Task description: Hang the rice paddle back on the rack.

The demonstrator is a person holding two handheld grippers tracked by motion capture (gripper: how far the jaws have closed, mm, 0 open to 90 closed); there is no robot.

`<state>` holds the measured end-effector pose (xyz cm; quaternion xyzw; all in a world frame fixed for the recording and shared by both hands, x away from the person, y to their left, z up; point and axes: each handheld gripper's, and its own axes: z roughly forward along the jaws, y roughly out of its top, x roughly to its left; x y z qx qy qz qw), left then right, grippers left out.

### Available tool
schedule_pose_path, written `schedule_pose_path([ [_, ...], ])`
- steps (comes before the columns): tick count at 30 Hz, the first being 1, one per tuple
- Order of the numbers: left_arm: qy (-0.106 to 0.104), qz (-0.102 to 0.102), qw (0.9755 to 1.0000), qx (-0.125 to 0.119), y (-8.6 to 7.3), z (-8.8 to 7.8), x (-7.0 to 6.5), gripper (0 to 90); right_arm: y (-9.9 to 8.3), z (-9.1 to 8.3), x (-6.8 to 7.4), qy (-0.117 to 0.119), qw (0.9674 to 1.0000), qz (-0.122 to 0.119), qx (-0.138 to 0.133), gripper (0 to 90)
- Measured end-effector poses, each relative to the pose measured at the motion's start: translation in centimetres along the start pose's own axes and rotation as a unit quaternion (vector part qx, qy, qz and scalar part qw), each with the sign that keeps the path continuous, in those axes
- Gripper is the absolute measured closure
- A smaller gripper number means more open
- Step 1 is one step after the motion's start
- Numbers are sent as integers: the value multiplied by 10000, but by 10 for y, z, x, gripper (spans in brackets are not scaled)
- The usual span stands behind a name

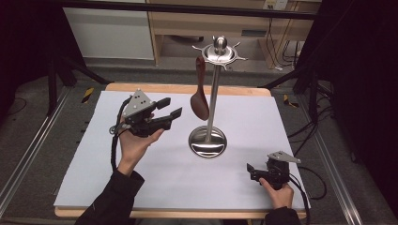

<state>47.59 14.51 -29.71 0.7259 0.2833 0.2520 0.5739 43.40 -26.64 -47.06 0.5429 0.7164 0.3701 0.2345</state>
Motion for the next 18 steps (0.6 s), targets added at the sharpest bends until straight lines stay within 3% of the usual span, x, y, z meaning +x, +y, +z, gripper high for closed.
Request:
schedule_pose_path([
  [2, 8, 13, 10000, 1, -3, -1, 0, 458, 0, 0, -1, 7, 10000, -55, -26, 65],
  [3, 84, 2, 9998, 161, -10, -5, 0, 457, 0, -1, 0, 31, 10000, -38, -15, 65],
  [7, 137, 22, 9995, 288, -22, -10, 2, 444, 0, 0, 1, 11, 10000, -27, -16, 65],
  [18, 266, -126, 9969, 729, -75, -27, 6, 410, -1, -1, 2, -31, 10000, -52, -6, 65],
])
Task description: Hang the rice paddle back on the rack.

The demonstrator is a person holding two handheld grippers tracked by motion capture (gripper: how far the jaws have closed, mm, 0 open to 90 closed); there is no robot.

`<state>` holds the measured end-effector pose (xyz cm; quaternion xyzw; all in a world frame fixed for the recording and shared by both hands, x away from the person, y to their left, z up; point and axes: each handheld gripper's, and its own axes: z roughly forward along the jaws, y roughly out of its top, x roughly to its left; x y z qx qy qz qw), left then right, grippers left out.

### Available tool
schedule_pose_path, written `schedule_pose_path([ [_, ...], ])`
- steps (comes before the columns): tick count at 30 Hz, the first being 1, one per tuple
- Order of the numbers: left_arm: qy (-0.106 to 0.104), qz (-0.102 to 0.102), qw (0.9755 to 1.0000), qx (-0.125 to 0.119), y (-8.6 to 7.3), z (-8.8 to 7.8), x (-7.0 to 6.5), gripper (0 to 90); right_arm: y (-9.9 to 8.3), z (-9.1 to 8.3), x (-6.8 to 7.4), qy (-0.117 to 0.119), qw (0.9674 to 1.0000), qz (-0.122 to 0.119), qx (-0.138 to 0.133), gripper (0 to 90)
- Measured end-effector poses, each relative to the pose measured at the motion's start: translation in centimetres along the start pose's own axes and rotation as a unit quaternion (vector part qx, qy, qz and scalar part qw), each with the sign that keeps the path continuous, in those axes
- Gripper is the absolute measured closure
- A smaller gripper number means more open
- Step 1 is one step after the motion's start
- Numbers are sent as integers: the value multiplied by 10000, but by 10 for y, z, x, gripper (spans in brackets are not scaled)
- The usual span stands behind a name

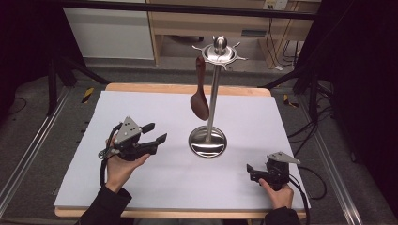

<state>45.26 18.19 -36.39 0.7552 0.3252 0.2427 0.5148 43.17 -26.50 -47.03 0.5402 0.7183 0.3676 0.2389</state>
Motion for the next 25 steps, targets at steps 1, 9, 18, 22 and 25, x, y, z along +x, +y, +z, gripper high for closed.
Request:
schedule_pose_path([
  [1, 8, -46, 10000, 18, -4, -1, 1, 408, 0, 0, -1, -1, 10000, -22, -6, 65],
  [9, 184, -230, 9992, 267, -38, -7, 9, 384, -1, -2, -1, -33, 10000, -22, 11, 64],
  [18, 636, -352, 9952, 658, -74, -8, 22, 349, -2, -4, -2, -60, 10000, 25, 37, 64],
  [22, 746, -482, 9933, 743, -85, -11, 27, 339, -5, -5, -5, -108, 9999, -12, 75, 65],
  [25, 811, -515, 9918, 841, -92, -13, 32, 331, -6, -5, -6, -117, 9999, 7, 105, 65],
])
